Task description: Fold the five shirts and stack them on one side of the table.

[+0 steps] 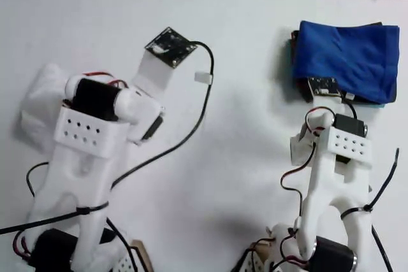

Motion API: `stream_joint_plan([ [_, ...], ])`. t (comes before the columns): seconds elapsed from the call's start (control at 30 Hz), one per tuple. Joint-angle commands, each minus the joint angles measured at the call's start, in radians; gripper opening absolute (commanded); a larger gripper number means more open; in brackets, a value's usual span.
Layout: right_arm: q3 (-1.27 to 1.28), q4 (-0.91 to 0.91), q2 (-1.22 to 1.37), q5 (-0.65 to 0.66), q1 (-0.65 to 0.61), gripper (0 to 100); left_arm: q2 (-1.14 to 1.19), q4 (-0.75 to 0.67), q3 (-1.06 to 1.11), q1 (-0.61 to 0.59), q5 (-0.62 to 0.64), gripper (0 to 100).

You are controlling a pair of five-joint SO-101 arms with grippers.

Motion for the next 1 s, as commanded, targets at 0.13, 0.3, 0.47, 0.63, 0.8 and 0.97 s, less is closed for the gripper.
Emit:
stream_joint_plan([
  [0.13,-0.006,0.015,-0.044,0.002,0.007,19.0,-0.037,0.003,-0.231,0.02,0.005,3],
  [0.3,-0.006,0.015,-0.044,0.002,0.007,19.0,-0.031,-0.008,-0.294,0.066,0.006,3],
  [0.47,-0.006,0.015,-0.044,0.0,0.007,19.0,-0.031,-0.008,-0.295,0.097,0.005,6],
  [0.63,-0.005,0.016,-0.044,-0.006,0.007,19.0,-0.037,-0.011,-0.305,0.055,0.005,25],
  [0.8,-0.005,0.016,-0.044,-0.008,0.005,19.0,-0.038,-0.008,-0.351,-0.049,0.006,25],
  [0.97,-0.012,0.021,-0.044,-0.008,-0.099,19.0,-0.037,-0.003,-0.394,-0.299,-0.002,24],
])
